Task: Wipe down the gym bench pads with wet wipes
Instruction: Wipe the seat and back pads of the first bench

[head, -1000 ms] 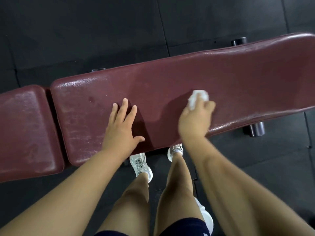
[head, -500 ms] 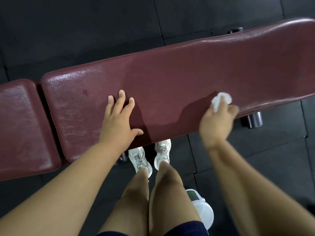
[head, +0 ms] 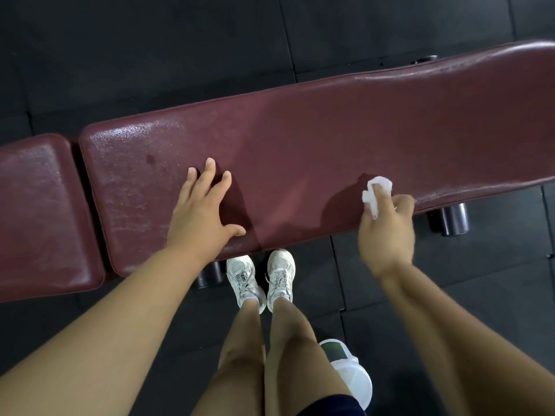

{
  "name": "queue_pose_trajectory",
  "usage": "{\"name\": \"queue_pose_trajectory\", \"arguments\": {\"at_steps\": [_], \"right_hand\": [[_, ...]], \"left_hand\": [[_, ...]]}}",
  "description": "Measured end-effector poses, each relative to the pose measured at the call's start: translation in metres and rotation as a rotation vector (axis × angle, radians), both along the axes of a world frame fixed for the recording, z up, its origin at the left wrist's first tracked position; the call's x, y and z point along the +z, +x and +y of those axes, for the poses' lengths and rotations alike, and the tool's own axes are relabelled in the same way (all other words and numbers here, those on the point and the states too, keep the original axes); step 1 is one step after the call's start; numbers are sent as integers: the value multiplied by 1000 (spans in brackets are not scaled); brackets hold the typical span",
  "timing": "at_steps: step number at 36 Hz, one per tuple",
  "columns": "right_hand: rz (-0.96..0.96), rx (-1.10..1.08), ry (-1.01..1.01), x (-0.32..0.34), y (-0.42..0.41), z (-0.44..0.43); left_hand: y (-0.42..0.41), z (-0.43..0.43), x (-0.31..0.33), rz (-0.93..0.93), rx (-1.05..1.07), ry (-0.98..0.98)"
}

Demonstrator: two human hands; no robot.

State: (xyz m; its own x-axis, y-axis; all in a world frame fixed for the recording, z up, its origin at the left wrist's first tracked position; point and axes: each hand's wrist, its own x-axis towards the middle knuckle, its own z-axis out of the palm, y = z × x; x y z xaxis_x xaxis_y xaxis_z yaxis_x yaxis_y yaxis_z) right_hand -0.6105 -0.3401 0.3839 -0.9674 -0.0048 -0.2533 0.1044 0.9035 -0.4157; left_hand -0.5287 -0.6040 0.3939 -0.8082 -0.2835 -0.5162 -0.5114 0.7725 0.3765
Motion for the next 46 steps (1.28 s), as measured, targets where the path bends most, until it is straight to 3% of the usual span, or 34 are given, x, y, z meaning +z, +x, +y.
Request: {"name": "queue_pose_trajectory", "arguments": {"at_steps": [3,5,10,14,17,21,23,25,30,35,37,40,42,46], "right_hand": [[20,-206,-53,-6,20,-50],[-28,-167,-85,-4,41,-85],[-193,699,-96,6,75,-122],[-18,987,10,-3,32,-98],[9,754,112,-4,-15,-78],[75,342,85,-5,-41,-81],[58,216,63,-7,-29,-103],[-13,224,86,-8,-2,-126],[12,1005,-6,-13,73,-149],[115,1421,-17,-10,28,-136],[147,1304,35,-7,-11,-134],[154,781,143,-5,-69,-126],[126,505,107,-2,-91,-125],[95,326,107,-7,-67,-151]], "left_hand": [[2,0,3,1,9,-11],[8,0,4,3,13,-12],[34,-4,10,-39,150,-36],[65,-18,11,-104,351,-57],[80,-25,8,-110,315,-37],[75,-25,8,-121,335,-42],[72,-24,8,-131,354,-57],[72,-25,8,-128,356,-59],[77,-28,5,-109,346,-46],[79,-29,3,-101,341,-24],[79,-29,4,-100,333,-26],[78,-29,5,-104,329,-35],[76,-29,6,-113,332,-41],[73,-29,9,-135,343,-45]]}}
